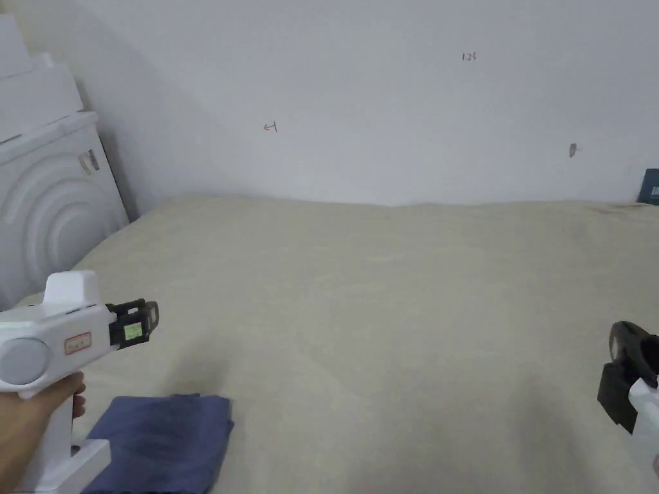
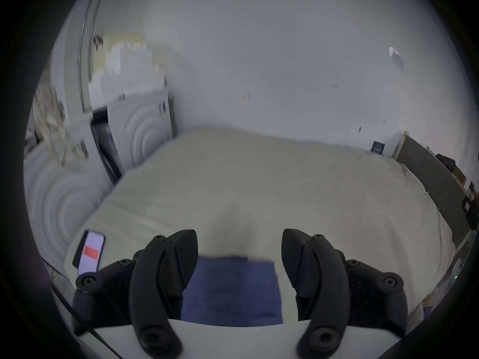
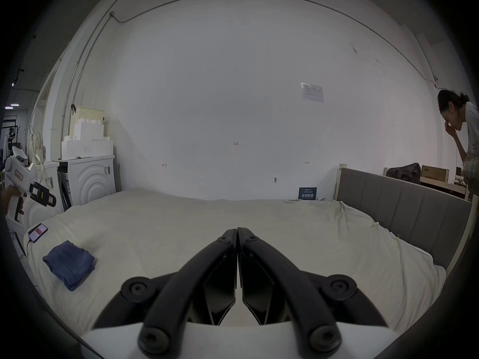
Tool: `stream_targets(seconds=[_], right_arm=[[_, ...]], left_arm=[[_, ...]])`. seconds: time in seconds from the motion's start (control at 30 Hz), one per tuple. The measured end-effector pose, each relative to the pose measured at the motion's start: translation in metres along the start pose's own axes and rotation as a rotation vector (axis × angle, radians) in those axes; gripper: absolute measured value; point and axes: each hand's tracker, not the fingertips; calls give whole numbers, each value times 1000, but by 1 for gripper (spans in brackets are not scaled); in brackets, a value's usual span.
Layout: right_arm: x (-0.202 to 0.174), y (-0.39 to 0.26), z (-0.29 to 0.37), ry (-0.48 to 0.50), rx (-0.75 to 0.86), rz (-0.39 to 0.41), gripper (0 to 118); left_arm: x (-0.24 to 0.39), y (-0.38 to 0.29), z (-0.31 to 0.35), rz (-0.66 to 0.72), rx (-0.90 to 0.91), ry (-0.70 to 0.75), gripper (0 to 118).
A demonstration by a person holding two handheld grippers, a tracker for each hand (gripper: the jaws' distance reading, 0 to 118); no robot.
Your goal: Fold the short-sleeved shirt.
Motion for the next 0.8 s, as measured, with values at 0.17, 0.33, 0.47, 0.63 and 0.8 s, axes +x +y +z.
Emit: stream_targets(seconds=[0.17, 0.33, 0.47, 0.63, 0.8], right_arm=[[8, 8, 4, -11, 29, 2, 0], [17, 13, 6, -27, 54, 4, 0], [21, 14, 6, -40, 73, -3, 0], [29, 8, 2, -52, 88, -8, 0], [26, -3, 3, -71, 101, 0, 0]], left_arm=[[44, 1, 30, 16, 213, -28, 33], [101, -9, 52, -11, 353, -26, 6], [130, -26, 52, -58, 441, -15, 0], [169, -49, 53, -49, 481, -34, 0], [206, -76, 51, -117, 533, -33, 0]])
